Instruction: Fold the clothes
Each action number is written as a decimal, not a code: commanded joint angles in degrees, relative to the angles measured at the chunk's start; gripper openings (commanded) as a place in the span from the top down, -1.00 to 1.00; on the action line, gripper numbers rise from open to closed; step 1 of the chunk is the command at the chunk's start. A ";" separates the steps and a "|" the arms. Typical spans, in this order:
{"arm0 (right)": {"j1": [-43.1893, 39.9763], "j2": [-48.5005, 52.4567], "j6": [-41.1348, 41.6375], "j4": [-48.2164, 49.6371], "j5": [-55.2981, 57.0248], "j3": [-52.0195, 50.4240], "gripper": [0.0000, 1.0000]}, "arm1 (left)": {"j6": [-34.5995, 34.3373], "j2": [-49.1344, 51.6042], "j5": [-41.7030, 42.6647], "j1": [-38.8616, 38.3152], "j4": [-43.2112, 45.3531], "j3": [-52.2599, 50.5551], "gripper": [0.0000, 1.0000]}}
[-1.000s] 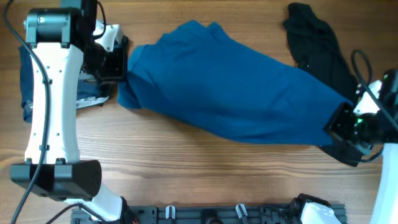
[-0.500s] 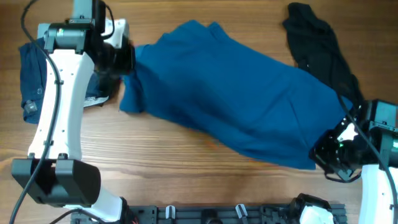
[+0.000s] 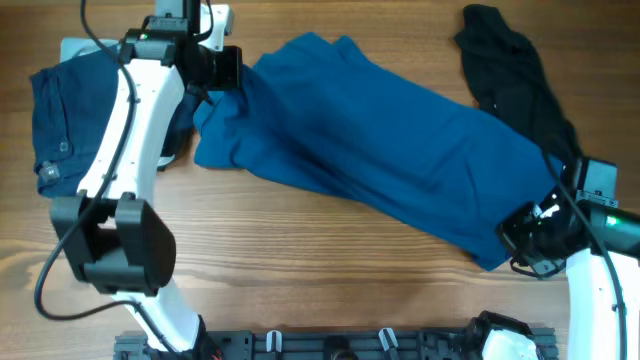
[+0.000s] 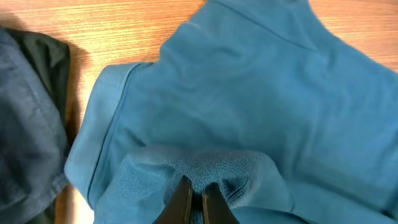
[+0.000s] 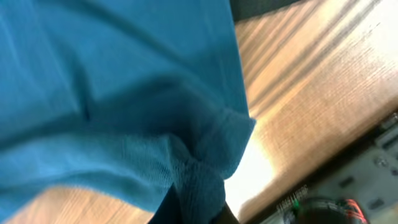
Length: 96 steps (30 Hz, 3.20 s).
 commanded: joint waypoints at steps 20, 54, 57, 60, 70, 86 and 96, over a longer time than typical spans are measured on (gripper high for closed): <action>-9.31 15.23 -2.01 15.85 7.17 -2.40 0.92 | 0.09 6.69 -0.42 -0.87 13.35 -0.59 0.92; -9.29 14.34 -16.02 19.85 -7.41 9.84 -0.38 | -2.58 -0.98 -11.56 2.58 3.93 3.28 -1.00; -9.29 14.36 -20.28 13.90 -10.12 15.89 -0.36 | 2.97 -0.96 -0.98 -0.42 5.35 7.06 -0.99; -9.29 14.36 -22.49 8.48 -10.34 22.23 -0.37 | 6.47 0.74 -2.38 -5.79 8.37 10.84 -0.99; -9.29 21.14 -23.50 9.75 -8.59 25.16 -0.39 | 9.38 22.80 -2.91 -8.90 24.57 24.09 -0.99; -9.29 21.22 -23.47 8.72 -7.48 25.11 -0.40 | 9.38 38.71 1.27 -12.26 30.95 24.09 -0.90; -9.29 21.22 -23.43 9.38 -7.50 25.11 -0.42 | 9.11 36.96 -10.71 -12.33 22.99 24.09 0.88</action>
